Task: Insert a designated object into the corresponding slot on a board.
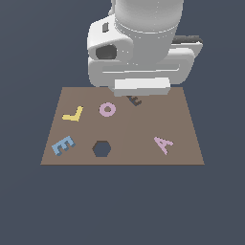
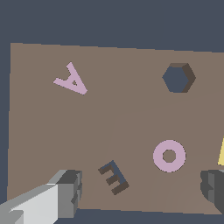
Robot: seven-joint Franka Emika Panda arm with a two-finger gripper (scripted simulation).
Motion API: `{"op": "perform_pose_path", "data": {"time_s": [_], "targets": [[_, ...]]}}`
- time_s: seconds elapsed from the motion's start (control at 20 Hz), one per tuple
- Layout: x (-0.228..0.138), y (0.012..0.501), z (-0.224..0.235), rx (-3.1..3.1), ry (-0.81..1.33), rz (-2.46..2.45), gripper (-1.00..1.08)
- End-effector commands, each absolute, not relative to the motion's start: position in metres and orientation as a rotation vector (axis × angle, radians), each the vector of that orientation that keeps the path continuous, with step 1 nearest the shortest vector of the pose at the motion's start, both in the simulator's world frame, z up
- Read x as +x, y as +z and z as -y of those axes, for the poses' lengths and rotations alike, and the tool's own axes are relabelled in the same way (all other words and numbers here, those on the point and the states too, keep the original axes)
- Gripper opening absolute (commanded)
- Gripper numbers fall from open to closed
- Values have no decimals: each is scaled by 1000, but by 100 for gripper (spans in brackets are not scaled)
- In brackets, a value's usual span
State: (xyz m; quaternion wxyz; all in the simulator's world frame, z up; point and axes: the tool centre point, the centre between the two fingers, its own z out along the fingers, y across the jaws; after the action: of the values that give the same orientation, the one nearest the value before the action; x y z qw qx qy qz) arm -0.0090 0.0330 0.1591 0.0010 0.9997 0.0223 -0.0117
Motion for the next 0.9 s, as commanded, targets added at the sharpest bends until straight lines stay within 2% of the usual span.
{"op": "perform_pose_path", "data": {"time_s": [0.0,0.4,0.85], "targets": [[-9,159,-33,3139,-37,-70,100],[2,152,-25,3139,-35,18,100],[38,129,10,3120,-27,331,100]]}}
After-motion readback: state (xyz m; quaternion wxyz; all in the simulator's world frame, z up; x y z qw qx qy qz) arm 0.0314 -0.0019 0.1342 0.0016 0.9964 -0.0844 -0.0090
